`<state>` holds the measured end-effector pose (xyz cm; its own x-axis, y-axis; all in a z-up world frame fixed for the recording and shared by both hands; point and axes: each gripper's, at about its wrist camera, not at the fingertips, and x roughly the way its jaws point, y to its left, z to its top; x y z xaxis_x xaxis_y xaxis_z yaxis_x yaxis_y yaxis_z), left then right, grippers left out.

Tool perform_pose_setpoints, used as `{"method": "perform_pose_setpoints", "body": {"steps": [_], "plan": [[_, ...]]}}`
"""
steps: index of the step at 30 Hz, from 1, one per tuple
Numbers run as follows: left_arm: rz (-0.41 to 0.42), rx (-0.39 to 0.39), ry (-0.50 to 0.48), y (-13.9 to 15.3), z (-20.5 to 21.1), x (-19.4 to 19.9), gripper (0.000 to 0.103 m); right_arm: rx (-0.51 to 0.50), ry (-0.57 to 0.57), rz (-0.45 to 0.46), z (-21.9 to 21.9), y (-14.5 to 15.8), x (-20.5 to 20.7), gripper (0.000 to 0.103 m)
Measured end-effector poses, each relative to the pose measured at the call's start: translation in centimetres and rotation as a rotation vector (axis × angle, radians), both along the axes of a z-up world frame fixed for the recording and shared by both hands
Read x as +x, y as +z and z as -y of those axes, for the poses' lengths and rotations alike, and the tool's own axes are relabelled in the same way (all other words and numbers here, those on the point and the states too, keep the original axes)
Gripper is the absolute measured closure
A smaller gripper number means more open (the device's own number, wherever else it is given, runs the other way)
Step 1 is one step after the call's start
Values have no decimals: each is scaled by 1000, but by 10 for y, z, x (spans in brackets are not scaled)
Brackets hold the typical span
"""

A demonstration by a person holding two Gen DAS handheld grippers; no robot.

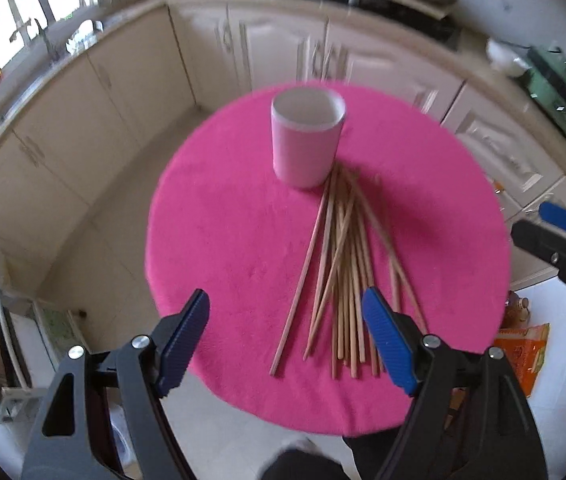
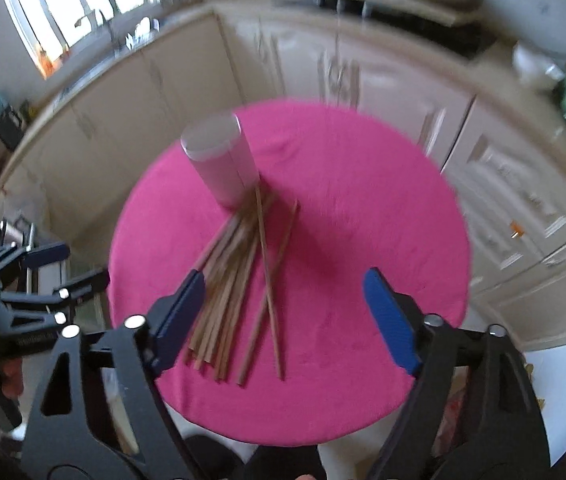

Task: Organize utensils
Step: 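Move both tools down toward the chopstick pile beside the white cup, then close the left tool on one chopstick while the right tool closes on another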

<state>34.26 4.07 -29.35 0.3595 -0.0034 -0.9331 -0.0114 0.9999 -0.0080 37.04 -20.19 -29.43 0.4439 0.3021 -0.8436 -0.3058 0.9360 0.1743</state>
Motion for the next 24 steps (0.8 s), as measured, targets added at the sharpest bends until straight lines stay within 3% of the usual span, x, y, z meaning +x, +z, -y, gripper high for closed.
{"method": "perform_pose_setpoints", "body": {"steps": [1,4,7,11,14,16,19,24], "plan": [[-30,-12,2,-12,-1,7,26,-13,12,-34,-2,-13,9,32],[-119,-36,-10,-49,0,25,45,-12,42,-133,-5,-45,24,39],[-186,-46,-4,-78,-2,43,55,-18,66,-189,-10,-67,30,46],[-218,-55,-52,-95,7,59,55,-14,71,-253,-17,-93,38,55],[-254,-39,-94,-114,11,70,56,-14,51,-292,-17,-105,45,64],[-269,-42,-113,-122,12,76,64,-8,29,-302,-16,-109,49,67],[-280,-40,-144,-131,13,84,70,-1,6,-320,-18,-113,51,67],[-315,-66,-184,-144,14,93,92,16,-35,-336,-23,-116,59,67]]}}
